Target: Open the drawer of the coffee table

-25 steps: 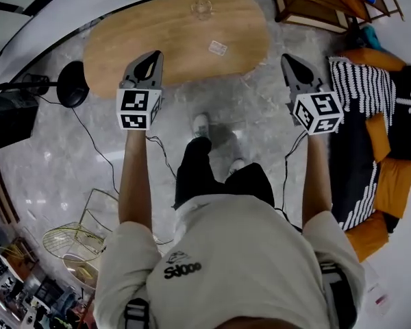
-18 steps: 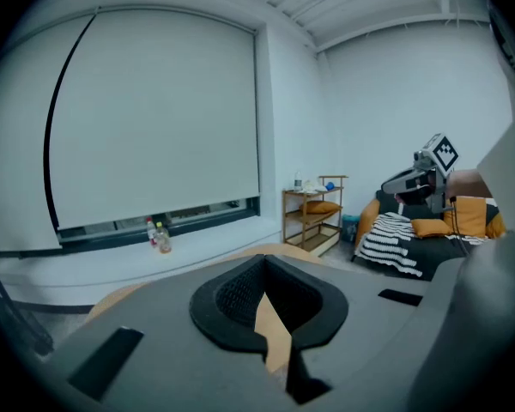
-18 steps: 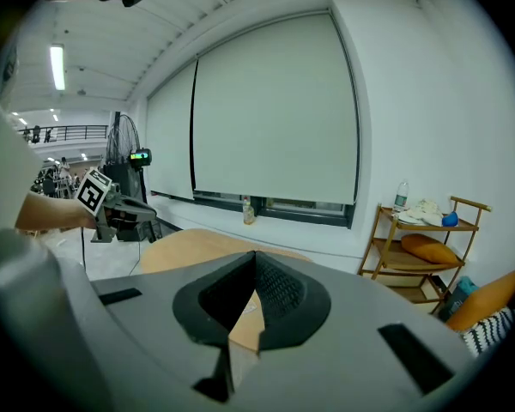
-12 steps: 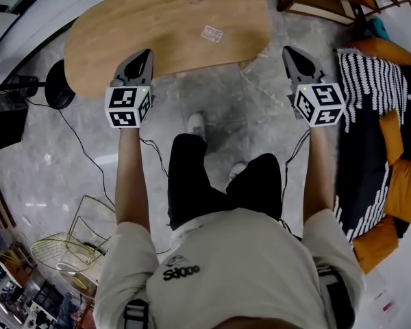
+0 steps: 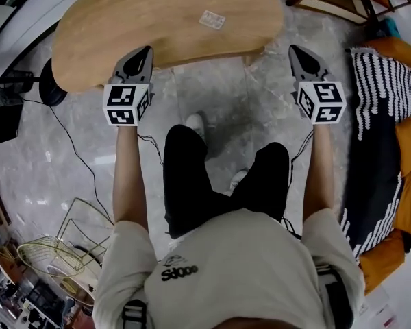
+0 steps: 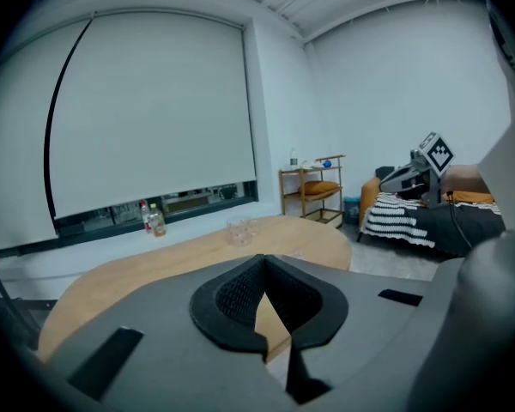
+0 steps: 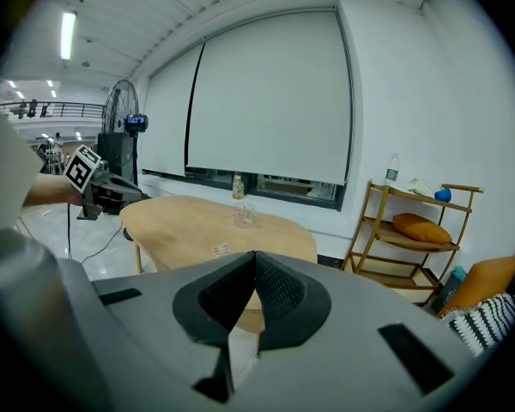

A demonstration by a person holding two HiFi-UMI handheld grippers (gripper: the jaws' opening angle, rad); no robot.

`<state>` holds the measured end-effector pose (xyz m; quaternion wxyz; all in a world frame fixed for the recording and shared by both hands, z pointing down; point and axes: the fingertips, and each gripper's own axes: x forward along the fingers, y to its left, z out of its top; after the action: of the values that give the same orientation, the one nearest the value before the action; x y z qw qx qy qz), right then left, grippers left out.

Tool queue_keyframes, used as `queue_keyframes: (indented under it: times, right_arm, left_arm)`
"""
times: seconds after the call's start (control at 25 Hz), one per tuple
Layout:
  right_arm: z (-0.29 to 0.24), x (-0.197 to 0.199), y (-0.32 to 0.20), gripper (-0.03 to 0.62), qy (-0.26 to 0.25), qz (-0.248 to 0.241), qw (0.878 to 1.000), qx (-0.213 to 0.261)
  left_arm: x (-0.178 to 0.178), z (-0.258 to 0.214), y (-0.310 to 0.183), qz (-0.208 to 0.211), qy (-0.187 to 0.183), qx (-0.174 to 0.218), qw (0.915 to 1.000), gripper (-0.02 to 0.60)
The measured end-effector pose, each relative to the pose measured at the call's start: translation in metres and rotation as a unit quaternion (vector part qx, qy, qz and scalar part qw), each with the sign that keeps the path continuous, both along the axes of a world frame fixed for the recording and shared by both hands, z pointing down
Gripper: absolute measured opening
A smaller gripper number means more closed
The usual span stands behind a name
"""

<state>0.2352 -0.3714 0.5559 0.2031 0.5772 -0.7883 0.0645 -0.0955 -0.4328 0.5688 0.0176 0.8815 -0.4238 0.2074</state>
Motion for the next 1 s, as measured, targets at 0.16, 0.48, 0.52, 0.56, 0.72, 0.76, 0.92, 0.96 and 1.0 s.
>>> queue_keyframes:
  times: [0.16, 0.48, 0.52, 0.56, 0.72, 0.76, 0.92, 0.96, 1.0]
  right_arm:
    - [0.033, 0.004, 0.001, 0.005, 0.009, -0.010, 1.000, 0.014]
    - [0.085, 0.011, 0.014, 0.005, 0.016, -0.016, 0.999, 0.044]
    - [0.091, 0.012, 0.017, 0.005, 0.015, -0.016, 0.999, 0.046]
    - [0.098, 0.012, 0.021, 0.005, 0.013, -0.018, 0.999, 0.048]
    - [0.116, 0.011, 0.037, 0.005, 0.003, -0.037, 0.998, 0.058]
    - [0.120, 0.012, 0.040, 0.006, 0.002, -0.039, 0.997, 0.060]
    - [0.135, 0.018, 0.050, 0.006, -0.004, -0.039, 0.997, 0.062]
    - [0.140, 0.019, 0.052, 0.006, -0.006, -0.039, 0.997, 0.062]
    - [0.144, 0.020, 0.053, 0.006, -0.008, -0.039, 0.997, 0.062]
  left_arm:
    - [0.001, 0.031, 0.003, -0.003, 0.000, 0.014, 0.9999, 0.015]
    - [-0.002, 0.073, 0.016, -0.016, 0.003, 0.056, 0.9983, 0.015]
    - [-0.002, 0.081, 0.020, -0.017, 0.003, 0.057, 0.9982, 0.015]
    - [-0.002, 0.089, 0.025, -0.017, 0.004, 0.057, 0.9982, 0.015]
    - [-0.001, 0.117, 0.048, -0.015, 0.007, 0.052, 0.9985, 0.015]
    - [-0.003, 0.123, 0.052, -0.020, 0.011, 0.050, 0.9985, 0.015]
    - [-0.014, 0.149, 0.064, -0.048, 0.032, 0.037, 0.9976, 0.015]
    - [-0.016, 0.157, 0.067, -0.054, 0.036, 0.033, 0.9973, 0.015]
    - [-0.018, 0.164, 0.071, -0.060, 0.041, 0.028, 0.9969, 0.015]
